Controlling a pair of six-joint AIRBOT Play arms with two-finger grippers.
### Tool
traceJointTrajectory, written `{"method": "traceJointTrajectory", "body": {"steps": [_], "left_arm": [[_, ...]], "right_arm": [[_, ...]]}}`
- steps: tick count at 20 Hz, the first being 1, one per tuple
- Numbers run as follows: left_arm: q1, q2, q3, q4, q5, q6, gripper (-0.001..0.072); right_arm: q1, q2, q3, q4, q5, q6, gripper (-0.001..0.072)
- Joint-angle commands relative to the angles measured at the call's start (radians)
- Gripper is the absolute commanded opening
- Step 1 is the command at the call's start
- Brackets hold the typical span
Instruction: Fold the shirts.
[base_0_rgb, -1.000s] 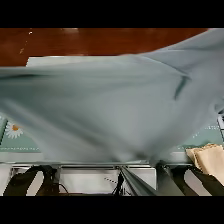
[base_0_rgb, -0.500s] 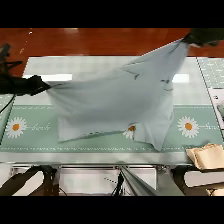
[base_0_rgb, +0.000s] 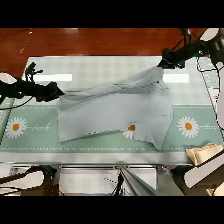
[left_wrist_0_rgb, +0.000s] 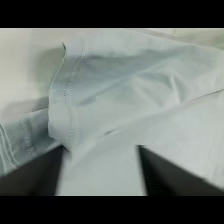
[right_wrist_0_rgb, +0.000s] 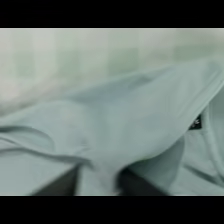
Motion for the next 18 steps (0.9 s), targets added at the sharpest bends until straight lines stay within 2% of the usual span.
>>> {"method": "traceJointTrajectory", "body": {"steps": [1, 3, 4, 5, 7, 11, 14, 18], "left_arm": [[0.066, -0.021, 0.104, 0.093, -0.240, 0.005, 0.0675], [0.139, -0.008, 0.142, 0.185, -0.444, -0.006, 0.0675], [0.173, 0.010, 0.125, 0.215, -0.500, -0.007, 0.0661], [0.206, 0.042, 0.084, 0.227, -0.518, -0.014, 0.0655], [0.266, 0.148, -0.079, 0.222, -0.489, -0.031, 0.0656], [0.315, 0.286, -0.435, 0.222, -0.414, 0.024, 0.0657], [0.313, 0.286, -0.559, 0.208, -0.355, 0.050, 0.0657], [0.312, 0.273, -0.611, 0.038, -0.177, 0.051, 0.0657]], "right_arm": [[-0.029, 0.014, 0.001, 0.044, 0.205, -0.135, 0.0533], [-0.052, 0.044, 0.001, -0.125, 0.378, -0.146, 0.0521], [-0.060, 0.062, -0.003, -0.254, 0.443, -0.146, 0.0454], [-0.076, 0.091, -0.020, -0.315, 0.429, -0.117, 0.0417], [-0.116, 0.164, -0.085, -0.314, 0.356, -0.116, 0.0417], [-0.209, 0.294, -0.318, -0.232, 0.230, -0.148, 0.0423], [-0.265, 0.365, -0.505, -0.167, 0.177, -0.188, 0.0423], [-0.280, 0.460, -0.689, -0.148, 0.056, -0.222, 0.0423]]}}
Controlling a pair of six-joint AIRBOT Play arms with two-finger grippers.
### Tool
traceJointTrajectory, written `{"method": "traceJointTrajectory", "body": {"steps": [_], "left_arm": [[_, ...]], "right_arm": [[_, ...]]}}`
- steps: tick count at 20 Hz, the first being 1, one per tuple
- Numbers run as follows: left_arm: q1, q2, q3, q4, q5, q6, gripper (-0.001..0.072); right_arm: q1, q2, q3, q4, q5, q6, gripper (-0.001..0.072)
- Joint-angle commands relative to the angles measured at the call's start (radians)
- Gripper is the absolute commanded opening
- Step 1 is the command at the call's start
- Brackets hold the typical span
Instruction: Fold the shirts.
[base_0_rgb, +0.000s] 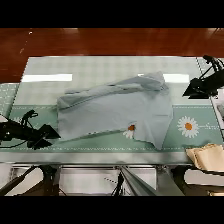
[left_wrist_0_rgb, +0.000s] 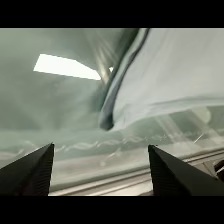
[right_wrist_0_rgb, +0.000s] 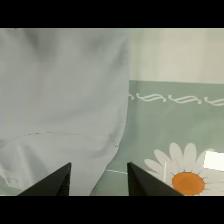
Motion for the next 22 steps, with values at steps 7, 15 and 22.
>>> {"method": "traceJointTrajectory", "body": {"steps": [7, 15, 22], "left_arm": [[-0.177, -0.144, -0.058, -0.248, 0.269, 0.003, 0.0643], [-0.219, -0.191, -0.056, -0.246, 0.251, 0.060, 0.0021], [-0.219, -0.191, -0.056, -0.247, 0.253, 0.103, 0.0021]], "right_arm": [[-0.020, 0.103, -0.208, 0.049, -0.155, -0.043, 0.0423], [-0.118, 0.103, -0.265, 0.061, -0.123, -0.034, 0.0424], [-0.192, 0.103, -0.474, 0.222, -0.268, -0.052, 0.0495]]}}
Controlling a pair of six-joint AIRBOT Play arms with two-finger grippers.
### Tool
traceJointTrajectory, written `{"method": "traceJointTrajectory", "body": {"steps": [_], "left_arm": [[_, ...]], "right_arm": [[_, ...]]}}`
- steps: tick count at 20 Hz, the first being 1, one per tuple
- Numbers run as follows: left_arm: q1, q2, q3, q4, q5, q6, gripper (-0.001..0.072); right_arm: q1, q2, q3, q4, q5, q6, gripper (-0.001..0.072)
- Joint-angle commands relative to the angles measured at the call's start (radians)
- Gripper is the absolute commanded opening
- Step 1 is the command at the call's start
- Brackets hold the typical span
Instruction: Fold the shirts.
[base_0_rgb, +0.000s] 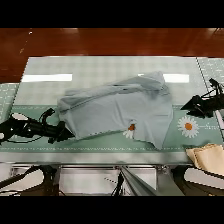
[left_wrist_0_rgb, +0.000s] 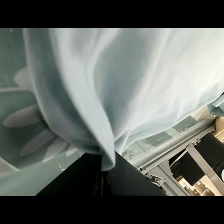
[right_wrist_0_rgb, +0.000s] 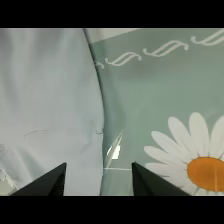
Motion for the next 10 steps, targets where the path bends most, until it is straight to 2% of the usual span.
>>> {"method": "traceJointTrajectory", "body": {"steps": [1, 3, 6, 9, 10], "left_arm": [[0.000, -0.001, 0.000, 0.001, 0.101, 0.019, 0.0021], [0.000, -0.001, 0.000, 0.001, 0.101, 0.019, 0.0021], [0.000, -0.001, 0.000, 0.000, 0.102, 0.019, 0.0021], [0.000, -0.001, 0.000, 0.001, 0.113, 0.019, 0.0021], [0.000, -0.001, 0.004, 0.000, 0.117, 0.018, 0.0021]], "right_arm": [[0.014, 0.000, -0.108, 0.069, -0.124, -0.006, 0.0494], [0.069, 0.000, -0.165, 0.069, -0.225, 0.003, 0.0494], [0.144, 0.000, -0.231, 0.085, -0.392, 0.093, 0.0495], [0.229, -0.005, -0.244, 0.084, -0.454, 0.142, 0.0484], [0.249, -0.005, -0.244, 0.090, -0.457, 0.155, 0.0370]]}}
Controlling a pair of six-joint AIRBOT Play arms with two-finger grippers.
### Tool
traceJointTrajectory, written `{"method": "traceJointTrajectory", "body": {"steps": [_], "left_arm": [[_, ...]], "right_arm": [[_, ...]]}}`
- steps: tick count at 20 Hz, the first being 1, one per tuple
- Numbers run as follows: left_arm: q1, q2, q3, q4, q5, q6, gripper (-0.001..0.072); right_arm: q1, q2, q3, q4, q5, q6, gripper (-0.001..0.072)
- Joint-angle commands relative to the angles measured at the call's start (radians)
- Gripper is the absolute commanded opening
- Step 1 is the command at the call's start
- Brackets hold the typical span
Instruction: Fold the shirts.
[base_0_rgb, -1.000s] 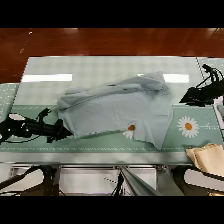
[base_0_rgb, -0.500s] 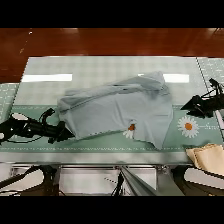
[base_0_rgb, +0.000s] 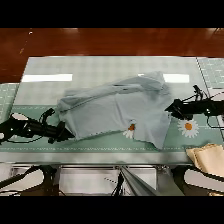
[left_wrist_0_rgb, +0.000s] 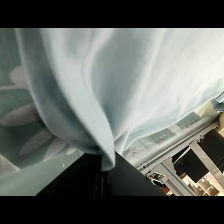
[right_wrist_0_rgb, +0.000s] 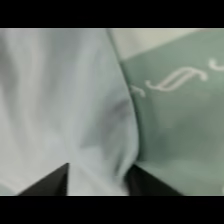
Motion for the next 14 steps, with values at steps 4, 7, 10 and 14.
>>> {"method": "traceJointTrajectory", "body": {"steps": [4, 7, 10, 14], "left_arm": [[-0.001, 0.039, 0.109, -0.003, 0.035, 0.006, 0.0020], [0.000, 0.225, 0.309, -0.039, -0.006, 0.008, 0.0020], [-0.001, 0.469, 0.615, -0.110, 0.061, 0.006, 0.0020], [0.000, 0.703, 1.028, -0.098, 0.269, -0.055, 0.0020]], "right_arm": [[0.057, 0.032, 0.087, 0.071, 0.085, -0.074, 0.0030], [0.053, 0.186, 0.276, 0.115, 0.185, -0.174, 0.0030], [0.053, 0.397, 0.519, 0.140, 0.113, -0.180, 0.0030], [0.053, 0.605, 0.808, 0.045, -0.092, -0.008, 0.0030]]}}
